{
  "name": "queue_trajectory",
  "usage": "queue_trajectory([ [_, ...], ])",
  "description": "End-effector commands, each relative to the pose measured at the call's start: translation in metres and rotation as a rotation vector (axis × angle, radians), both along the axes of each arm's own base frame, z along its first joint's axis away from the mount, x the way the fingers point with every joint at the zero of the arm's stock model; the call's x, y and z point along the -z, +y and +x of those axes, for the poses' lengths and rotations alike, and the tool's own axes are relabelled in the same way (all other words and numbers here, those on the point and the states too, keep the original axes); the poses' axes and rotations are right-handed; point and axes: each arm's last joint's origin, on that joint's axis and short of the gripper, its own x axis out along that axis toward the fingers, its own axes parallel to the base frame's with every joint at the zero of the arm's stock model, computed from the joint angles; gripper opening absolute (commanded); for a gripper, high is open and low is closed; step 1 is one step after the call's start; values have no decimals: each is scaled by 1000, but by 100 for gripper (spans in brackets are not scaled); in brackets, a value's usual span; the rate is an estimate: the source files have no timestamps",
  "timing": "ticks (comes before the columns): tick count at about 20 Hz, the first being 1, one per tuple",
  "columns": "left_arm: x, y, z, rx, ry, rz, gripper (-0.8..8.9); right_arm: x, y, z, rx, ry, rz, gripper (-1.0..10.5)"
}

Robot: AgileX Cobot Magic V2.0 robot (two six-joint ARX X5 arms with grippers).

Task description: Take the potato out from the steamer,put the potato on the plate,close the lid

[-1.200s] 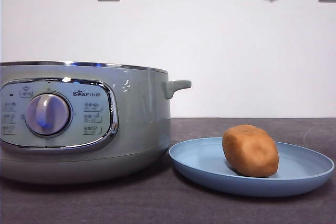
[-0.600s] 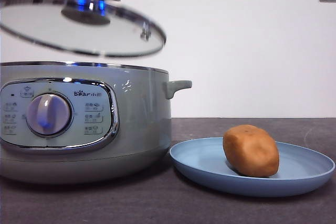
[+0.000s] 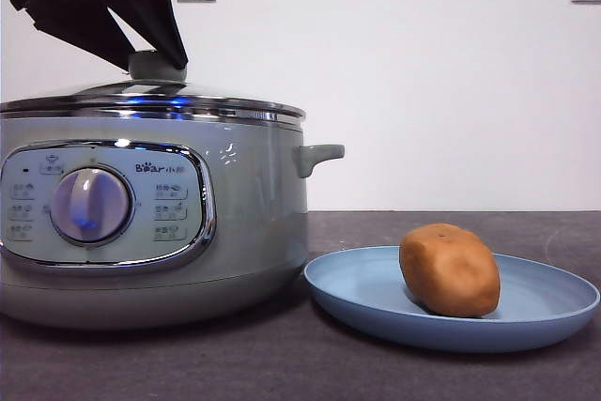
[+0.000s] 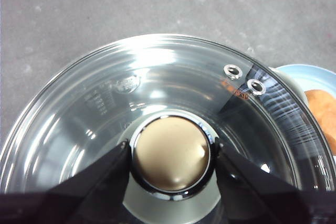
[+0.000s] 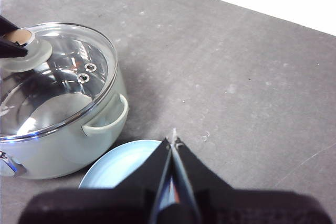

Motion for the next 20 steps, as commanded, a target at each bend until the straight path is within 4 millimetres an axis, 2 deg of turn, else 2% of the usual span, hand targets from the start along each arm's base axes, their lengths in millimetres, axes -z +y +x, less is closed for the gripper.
queue_trajectory([
  [1,15,0,-2,5,64,47,-9,-2,0,0,4,-6,13,-11],
  [7,18,5,-6,-60,84,138,-9,-2,0,0,3,-6,13,-11],
  [13,18,5,-6,-59,80,135,14,-2,0,0,2,-11,16,-11],
  [14,17,4,-5,-59,75,132,85,-2,0,0,-2,-10,18,-11],
  [17,14,3,-3,-70,46,104,425,-2,0,0,-3,-10,18,-11],
  [20,11,2,-1,-80,27,83,454,-2,0,0,-3,-10,19,-11],
])
